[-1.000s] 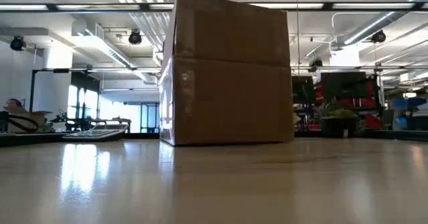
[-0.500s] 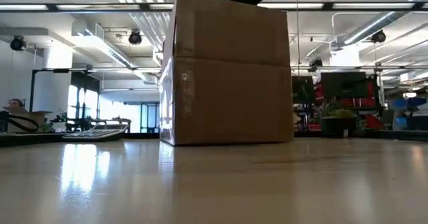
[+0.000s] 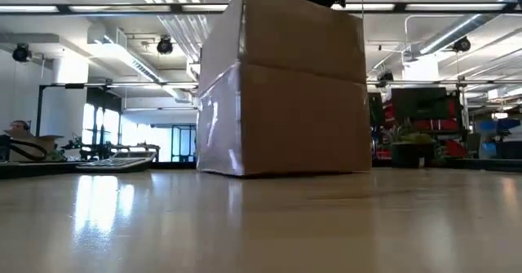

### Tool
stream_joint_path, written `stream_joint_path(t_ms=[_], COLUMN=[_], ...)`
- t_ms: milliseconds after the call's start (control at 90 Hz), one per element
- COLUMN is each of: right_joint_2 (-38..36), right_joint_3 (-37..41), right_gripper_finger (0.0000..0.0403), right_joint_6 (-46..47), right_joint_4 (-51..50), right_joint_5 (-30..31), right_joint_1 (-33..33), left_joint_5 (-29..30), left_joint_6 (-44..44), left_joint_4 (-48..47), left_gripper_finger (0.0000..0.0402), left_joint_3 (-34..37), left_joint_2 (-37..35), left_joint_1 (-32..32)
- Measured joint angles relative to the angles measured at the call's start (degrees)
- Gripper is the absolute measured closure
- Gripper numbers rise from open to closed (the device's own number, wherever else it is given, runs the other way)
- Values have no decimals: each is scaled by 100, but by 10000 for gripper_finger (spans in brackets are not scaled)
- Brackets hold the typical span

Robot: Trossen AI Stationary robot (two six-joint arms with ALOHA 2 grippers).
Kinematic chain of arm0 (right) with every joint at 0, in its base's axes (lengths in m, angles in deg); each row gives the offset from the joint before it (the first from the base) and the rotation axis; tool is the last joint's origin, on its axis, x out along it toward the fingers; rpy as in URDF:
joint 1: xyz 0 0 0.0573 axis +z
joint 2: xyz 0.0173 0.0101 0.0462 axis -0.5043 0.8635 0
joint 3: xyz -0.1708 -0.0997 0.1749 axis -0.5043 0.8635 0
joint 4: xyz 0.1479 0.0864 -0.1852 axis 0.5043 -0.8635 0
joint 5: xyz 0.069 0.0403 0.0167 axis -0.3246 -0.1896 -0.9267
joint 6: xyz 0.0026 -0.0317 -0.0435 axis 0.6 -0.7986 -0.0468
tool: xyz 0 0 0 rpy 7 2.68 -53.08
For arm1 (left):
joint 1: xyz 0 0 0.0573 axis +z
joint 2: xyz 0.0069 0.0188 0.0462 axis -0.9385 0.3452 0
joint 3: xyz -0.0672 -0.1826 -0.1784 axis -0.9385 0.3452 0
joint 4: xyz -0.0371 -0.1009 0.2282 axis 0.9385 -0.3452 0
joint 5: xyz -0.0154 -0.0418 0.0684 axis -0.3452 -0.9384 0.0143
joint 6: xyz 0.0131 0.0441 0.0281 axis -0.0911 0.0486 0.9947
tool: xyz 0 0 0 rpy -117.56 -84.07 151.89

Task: Wrap mug
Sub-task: Put the wrapped purple mug into the cardboard box

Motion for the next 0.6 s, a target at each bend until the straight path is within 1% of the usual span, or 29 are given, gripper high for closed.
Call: stream_joint_path(t_ms=[133, 344, 467, 600], right_joint_2=[221, 303, 38, -471], right_joint_3=[11, -4, 3, -246], right_gripper_finger=[329, 243, 202, 173], right_joint_6=[111, 124, 202, 100], right_joint_4=[5, -13, 2, 5], right_joint_5=[43, 76, 83, 84], right_joint_1=[31, 64, 70, 89], left_joint_5=[0, -7, -7, -5], left_joint_6=[0, 0, 0, 91], left_joint_4=[-1, -4, -7, -14], left_gripper_finger=[402, 402, 402, 402], left_joint_3=[0, 0, 0, 0], left_joint_2=[-16, -16, -16, -16], left_joint_1=[-1, -1, 1, 1])
